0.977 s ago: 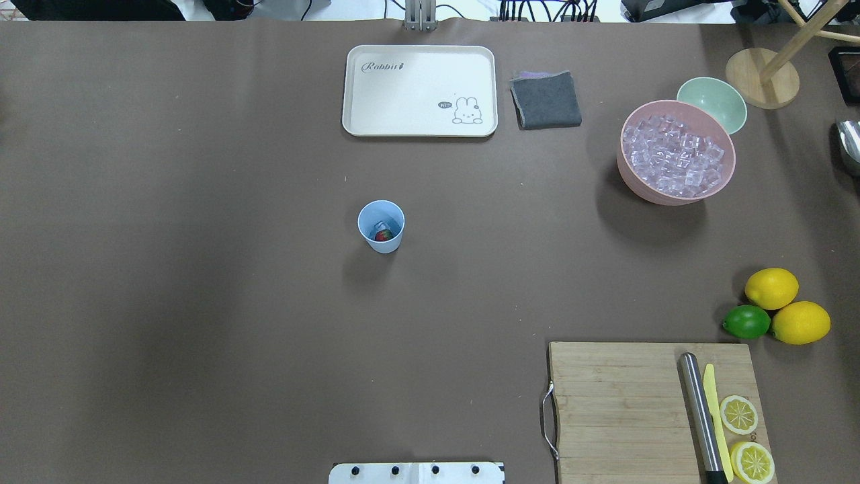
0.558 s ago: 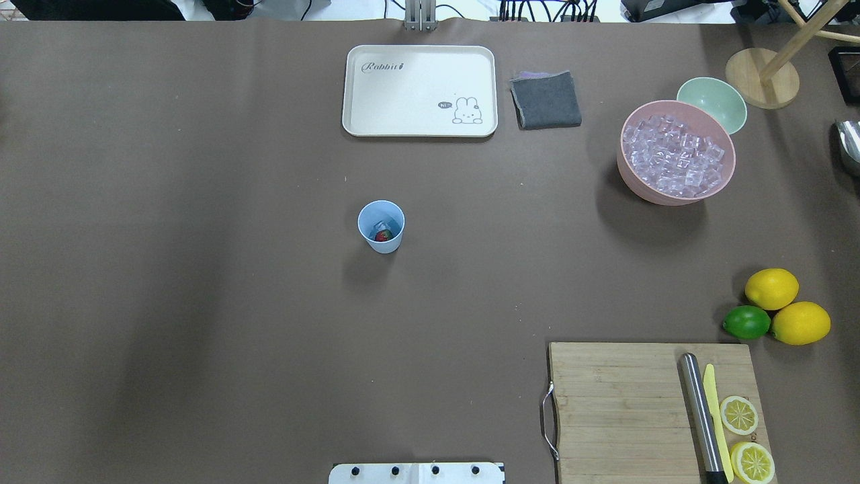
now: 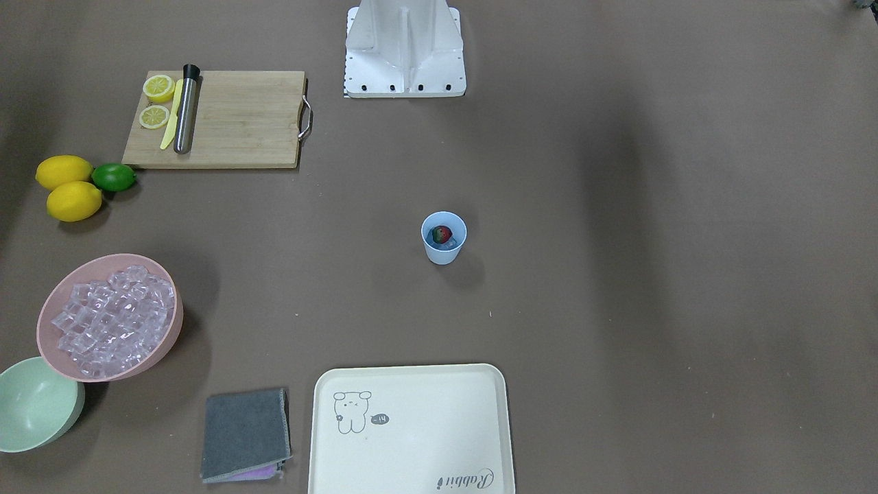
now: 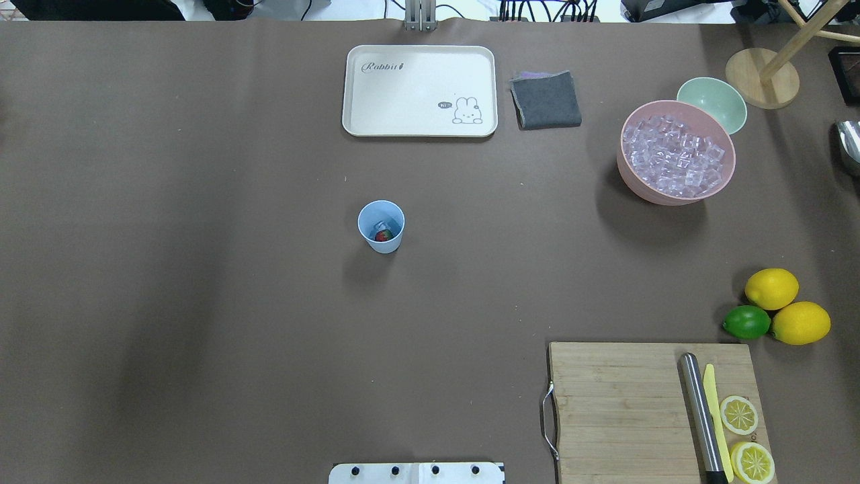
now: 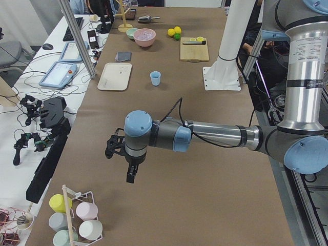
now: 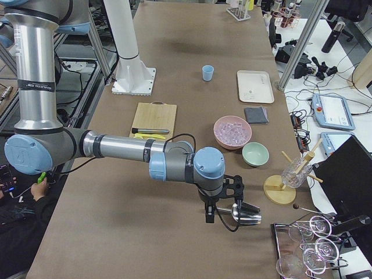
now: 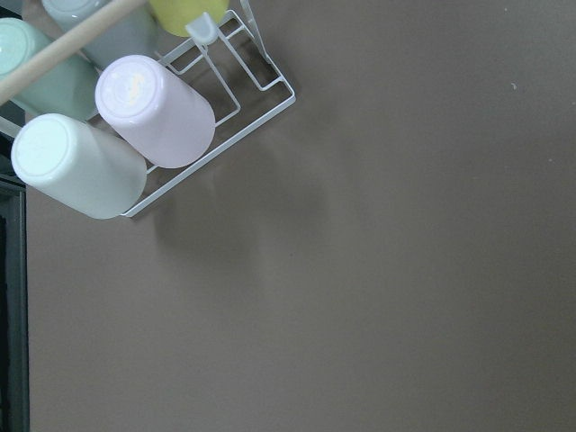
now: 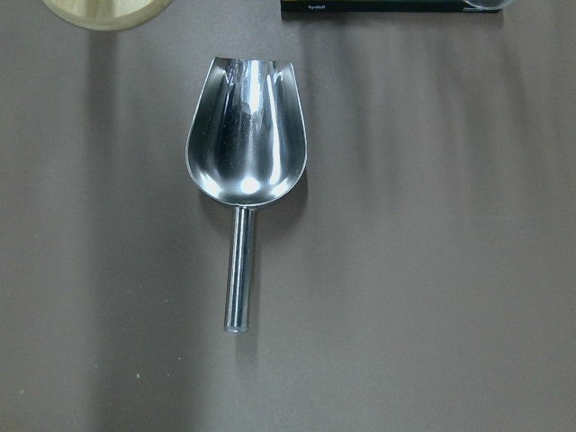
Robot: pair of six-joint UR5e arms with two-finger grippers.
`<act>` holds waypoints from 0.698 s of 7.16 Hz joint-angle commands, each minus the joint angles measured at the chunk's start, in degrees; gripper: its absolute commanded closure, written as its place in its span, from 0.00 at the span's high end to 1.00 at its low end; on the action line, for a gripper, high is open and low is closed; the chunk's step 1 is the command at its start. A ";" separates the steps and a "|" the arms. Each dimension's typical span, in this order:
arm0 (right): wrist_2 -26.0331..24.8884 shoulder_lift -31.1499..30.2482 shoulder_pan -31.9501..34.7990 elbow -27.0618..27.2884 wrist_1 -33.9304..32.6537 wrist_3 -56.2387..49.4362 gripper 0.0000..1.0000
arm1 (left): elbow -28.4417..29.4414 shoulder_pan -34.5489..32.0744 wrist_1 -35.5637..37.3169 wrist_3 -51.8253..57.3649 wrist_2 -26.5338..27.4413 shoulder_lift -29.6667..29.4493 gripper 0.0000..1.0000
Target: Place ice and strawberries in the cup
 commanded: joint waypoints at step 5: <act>0.59 0.16 -4.82 2.62 -0.79 8.76 1.00 | 0.02 1.62 -0.73 -0.64 -0.02 0.36 0.98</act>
